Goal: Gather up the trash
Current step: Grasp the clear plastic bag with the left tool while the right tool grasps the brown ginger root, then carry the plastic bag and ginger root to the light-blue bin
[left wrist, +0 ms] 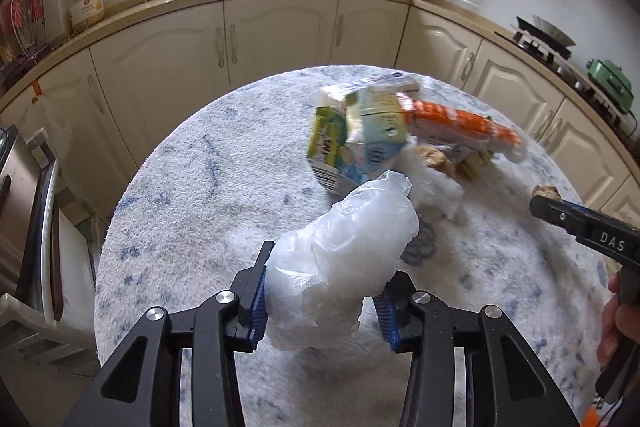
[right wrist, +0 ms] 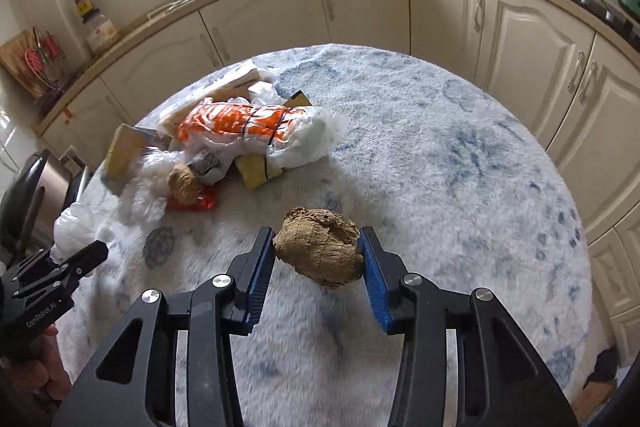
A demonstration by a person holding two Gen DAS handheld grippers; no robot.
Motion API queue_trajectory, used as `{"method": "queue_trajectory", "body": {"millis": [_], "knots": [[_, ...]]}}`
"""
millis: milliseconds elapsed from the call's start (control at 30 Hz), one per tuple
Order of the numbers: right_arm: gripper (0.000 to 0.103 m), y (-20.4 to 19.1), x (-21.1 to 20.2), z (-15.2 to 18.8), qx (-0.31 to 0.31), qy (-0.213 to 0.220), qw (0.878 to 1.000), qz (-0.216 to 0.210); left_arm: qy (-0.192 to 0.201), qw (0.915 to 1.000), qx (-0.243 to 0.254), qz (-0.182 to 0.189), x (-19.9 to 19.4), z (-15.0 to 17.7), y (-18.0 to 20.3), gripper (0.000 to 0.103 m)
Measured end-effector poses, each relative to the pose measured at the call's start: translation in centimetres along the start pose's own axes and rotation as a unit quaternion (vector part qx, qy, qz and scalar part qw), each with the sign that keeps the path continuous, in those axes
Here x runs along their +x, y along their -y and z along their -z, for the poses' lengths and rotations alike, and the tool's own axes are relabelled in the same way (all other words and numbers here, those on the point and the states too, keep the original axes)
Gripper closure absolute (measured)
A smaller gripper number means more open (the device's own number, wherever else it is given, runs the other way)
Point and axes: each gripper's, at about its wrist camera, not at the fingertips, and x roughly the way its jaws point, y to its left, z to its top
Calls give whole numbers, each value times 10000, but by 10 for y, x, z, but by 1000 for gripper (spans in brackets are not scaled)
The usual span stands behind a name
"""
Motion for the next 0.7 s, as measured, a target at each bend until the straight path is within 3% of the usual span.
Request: {"method": "queue_trajectory", "body": {"millis": [433, 700], "knots": [[60, 20, -93, 20, 209, 665, 9972, -260, 541, 9964, 471, 460, -84, 8, 81, 62], [60, 71, -156, 33, 503, 1213, 9913, 103, 966, 9871, 903, 907, -120, -4, 147, 62]]}}
